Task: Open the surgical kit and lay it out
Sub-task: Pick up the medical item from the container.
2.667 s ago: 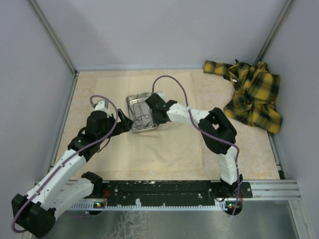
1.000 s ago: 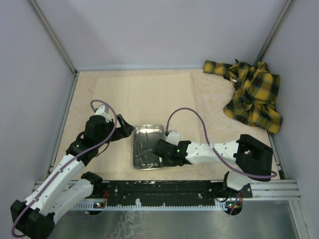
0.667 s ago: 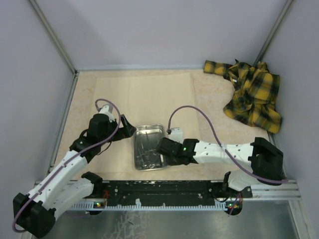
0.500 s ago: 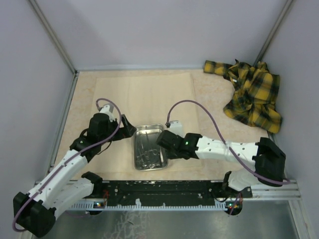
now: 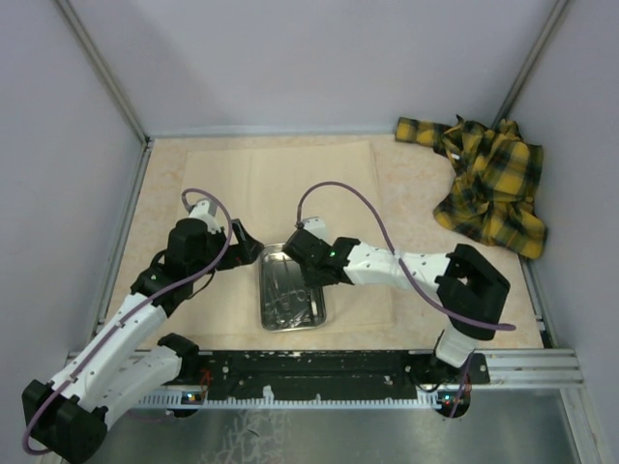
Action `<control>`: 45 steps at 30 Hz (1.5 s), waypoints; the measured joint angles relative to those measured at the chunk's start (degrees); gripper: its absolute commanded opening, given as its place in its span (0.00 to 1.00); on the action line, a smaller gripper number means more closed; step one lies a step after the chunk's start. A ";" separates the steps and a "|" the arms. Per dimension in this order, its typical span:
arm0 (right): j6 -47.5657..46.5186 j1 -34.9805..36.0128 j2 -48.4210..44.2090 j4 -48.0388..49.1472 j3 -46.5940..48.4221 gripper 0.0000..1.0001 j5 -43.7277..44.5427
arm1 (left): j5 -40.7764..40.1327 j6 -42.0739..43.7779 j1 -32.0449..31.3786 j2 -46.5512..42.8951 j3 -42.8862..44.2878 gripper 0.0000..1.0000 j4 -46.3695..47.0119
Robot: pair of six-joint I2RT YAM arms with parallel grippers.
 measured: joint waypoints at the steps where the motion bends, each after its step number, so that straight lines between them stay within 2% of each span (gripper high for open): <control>1: -0.26 -0.02 1.09 0.00 0.35 0.26 -0.17 | 0.02 -0.02 0.00 0.00 0.00 0.99 0.00; 8: -1.31 -0.20 6.91 0.09 3.50 0.25 -0.63 | 0.02 -0.20 0.00 -0.22 -0.02 0.99 0.04; 20: -1.25 -0.28 11.82 -0.90 5.73 0.21 1.70 | 0.02 -0.87 0.00 -1.38 -0.26 0.99 0.74; 31: -1.25 -0.79 12.13 -1.07 5.73 0.00 2.21 | 0.17 -1.18 0.00 -1.38 -0.79 0.99 1.11; 40: -1.88 -1.03 11.89 -0.22 5.73 0.00 1.95 | 1.11 -1.29 0.00 -1.27 -1.07 0.99 1.27; 45: -2.32 -1.03 8.28 -0.20 5.68 0.00 1.66 | 1.68 -1.29 0.00 -1.27 -1.07 0.99 1.20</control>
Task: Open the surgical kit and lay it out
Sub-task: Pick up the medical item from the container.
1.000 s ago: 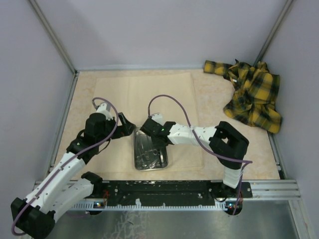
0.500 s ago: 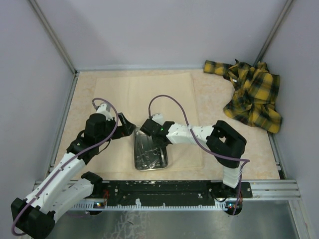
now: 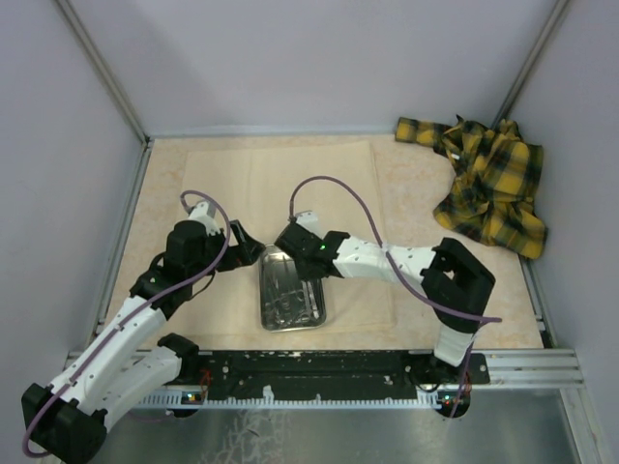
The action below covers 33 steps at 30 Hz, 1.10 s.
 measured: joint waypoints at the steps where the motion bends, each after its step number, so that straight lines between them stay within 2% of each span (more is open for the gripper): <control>1: 0.00 0.00 -0.96 0.02 0.00 0.00 -0.02 | 0.09 0.00 0.00 0.00 0.00 0.99 -0.04; 10: 0.22 -1.73 -11.17 1.77 -0.26 0.00 -2.99 | 2.64 0.07 0.00 -0.20 0.00 0.99 -0.50; 17: 0.50 -3.87 -14.47 4.02 -2.45 0.00 -5.18 | 4.33 0.31 0.00 -0.31 0.00 0.99 -0.87; 33: 2.25 -14.19 -19.32 12.50 -5.90 0.00 -20.94 | 9.33 1.27 0.00 -0.13 0.02 0.99 -1.27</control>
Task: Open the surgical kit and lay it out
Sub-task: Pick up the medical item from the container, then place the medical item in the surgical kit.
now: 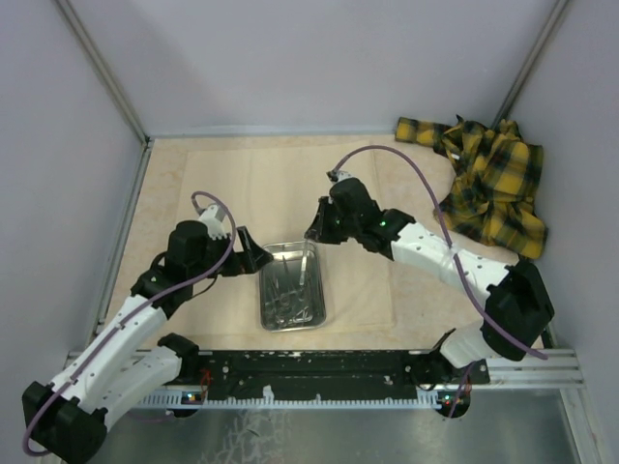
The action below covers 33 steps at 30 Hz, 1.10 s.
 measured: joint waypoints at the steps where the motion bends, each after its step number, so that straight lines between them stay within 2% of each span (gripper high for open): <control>1: 0.33 -0.90 -0.02 0.79 0.00 0.00 -1.25 | 0.52 0.11 0.00 0.42 0.00 0.99 0.00; 11: 2.95 -5.22 2.36 5.92 0.33 0.00 -8.33 | 3.41 1.25 -2.97 6.47 0.26 0.99 0.20; 15: 3.67 -5.22 5.79 8.13 0.66 0.00 -11.02 | 4.02 1.60 -4.87 8.98 1.05 0.95 1.31; 25: 6.08 -5.33 6.91 13.49 0.61 0.00 -16.52 | 5.29 1.81 -6.86 11.08 1.92 0.71 3.67; 33: 7.67 -5.77 6.91 17.20 0.50 0.00 -19.02 | 6.91 1.79 -7.69 11.76 1.92 0.39 4.81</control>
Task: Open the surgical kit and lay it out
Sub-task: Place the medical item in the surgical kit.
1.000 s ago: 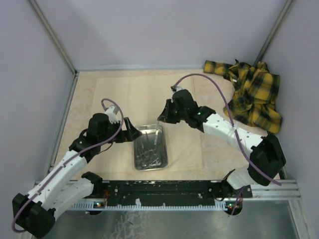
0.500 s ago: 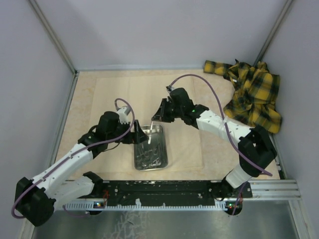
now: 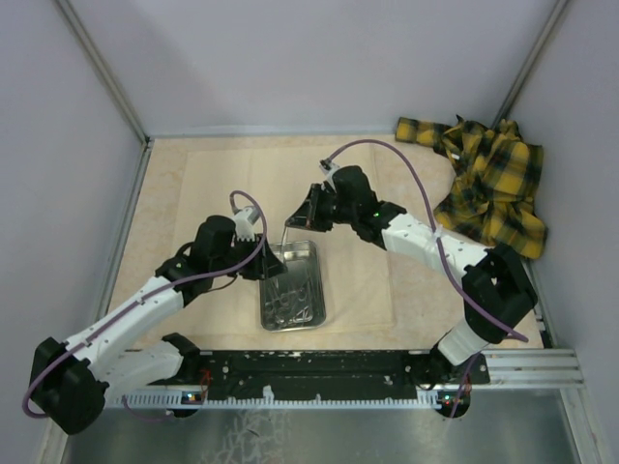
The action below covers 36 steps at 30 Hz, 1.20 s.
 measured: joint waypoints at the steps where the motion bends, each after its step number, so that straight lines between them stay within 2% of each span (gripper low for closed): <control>1: 0.11 -0.04 0.00 0.22 0.00 0.00 -0.15 | 0.13 0.02 -0.04 0.07 0.00 0.35 0.00; 6: 0.44 -0.07 0.09 0.85 -0.02 0.00 -0.37 | 0.70 0.00 -0.15 0.61 0.00 0.26 -0.02; 9: 0.46 -0.17 0.11 1.46 -0.39 0.00 -0.48 | 0.76 -0.04 -0.15 0.61 0.00 0.13 0.00; 13: 0.85 -0.31 0.87 1.95 -0.44 0.00 -0.70 | 0.90 0.00 -0.24 0.72 0.00 0.01 -0.04; 14: 0.85 -0.31 1.09 2.10 -0.44 0.01 -0.74 | 0.90 -0.02 -0.31 0.87 0.00 0.00 -0.04; 19: 1.29 -0.31 2.03 2.43 -0.44 0.34 -1.05 | 0.66 -0.04 -0.39 1.70 0.48 0.00 -0.57; 23: 0.90 -0.37 2.12 1.95 -0.44 0.52 -0.83 | -0.57 -0.07 -0.39 2.05 1.88 0.00 -1.11; 30: -1.31 -3.74 -0.92 -2.91 -1.51 0.56 1.75 | -5.55 0.13 -0.42 4.72 5.70 0.00 -3.48; 36: -3.56 -10.25 -14.12 -8.07 -6.67 0.56 5.60 | -13.22 1.53 -0.39 11.02 12.24 0.00 -6.10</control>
